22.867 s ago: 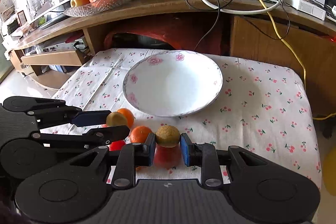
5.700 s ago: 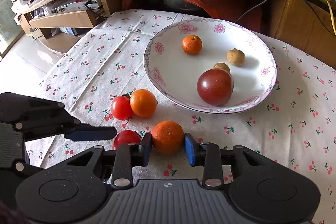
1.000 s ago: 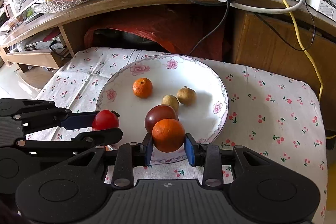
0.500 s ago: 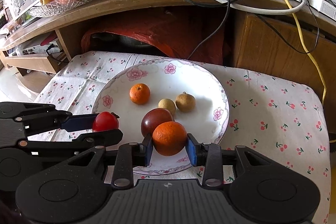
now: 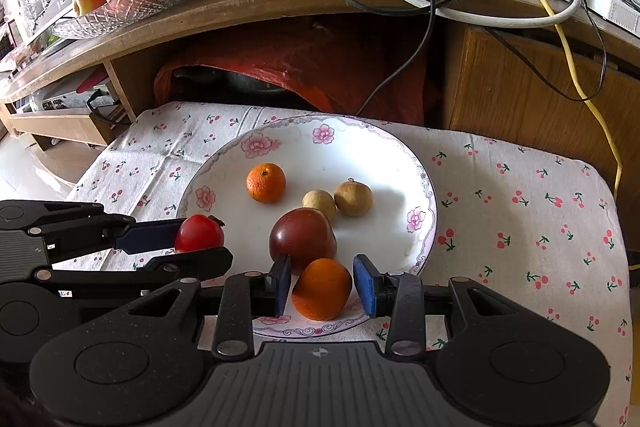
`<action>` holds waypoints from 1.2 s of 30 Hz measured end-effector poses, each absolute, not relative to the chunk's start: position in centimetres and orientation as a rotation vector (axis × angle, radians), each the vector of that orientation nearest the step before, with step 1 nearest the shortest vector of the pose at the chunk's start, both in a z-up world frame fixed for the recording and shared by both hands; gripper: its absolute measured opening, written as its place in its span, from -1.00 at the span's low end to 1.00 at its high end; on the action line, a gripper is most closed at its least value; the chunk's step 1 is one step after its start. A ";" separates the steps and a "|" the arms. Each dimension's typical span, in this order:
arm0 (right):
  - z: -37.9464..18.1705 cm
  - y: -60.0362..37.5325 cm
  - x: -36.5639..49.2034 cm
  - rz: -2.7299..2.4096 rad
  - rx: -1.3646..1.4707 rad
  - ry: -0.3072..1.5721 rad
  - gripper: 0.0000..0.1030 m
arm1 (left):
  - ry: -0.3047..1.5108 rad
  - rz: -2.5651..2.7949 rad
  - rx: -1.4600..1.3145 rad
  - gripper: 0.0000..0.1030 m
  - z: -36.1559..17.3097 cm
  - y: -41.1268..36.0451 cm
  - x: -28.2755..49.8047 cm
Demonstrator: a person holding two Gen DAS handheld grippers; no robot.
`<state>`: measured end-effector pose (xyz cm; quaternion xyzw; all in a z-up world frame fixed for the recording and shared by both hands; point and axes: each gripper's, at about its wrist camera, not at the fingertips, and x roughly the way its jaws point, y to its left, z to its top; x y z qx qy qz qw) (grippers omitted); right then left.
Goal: Organize fruits
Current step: 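Lower the tomato into the bowl and open the left tool while the right tool releases the tangerine, then move both tools back to the last tomato and tangerine on the cloth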
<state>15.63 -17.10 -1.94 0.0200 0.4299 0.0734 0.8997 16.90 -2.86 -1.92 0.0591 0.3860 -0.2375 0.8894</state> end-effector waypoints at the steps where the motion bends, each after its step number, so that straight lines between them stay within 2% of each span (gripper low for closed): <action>1: -1.9 -17.1 15.6 0.151 0.042 0.889 -0.36 | 0.801 -0.492 0.124 -0.27 -1.9 -2.9 16.9; 12: -1.6 -17.2 15.4 0.137 0.037 0.878 -0.36 | 0.778 -0.481 0.134 -0.05 -1.4 -2.6 16.6; 36: 0.4 -16.1 10.4 0.113 0.048 0.847 -0.35 | 0.757 -0.531 0.148 -0.03 0.0 -0.2 12.5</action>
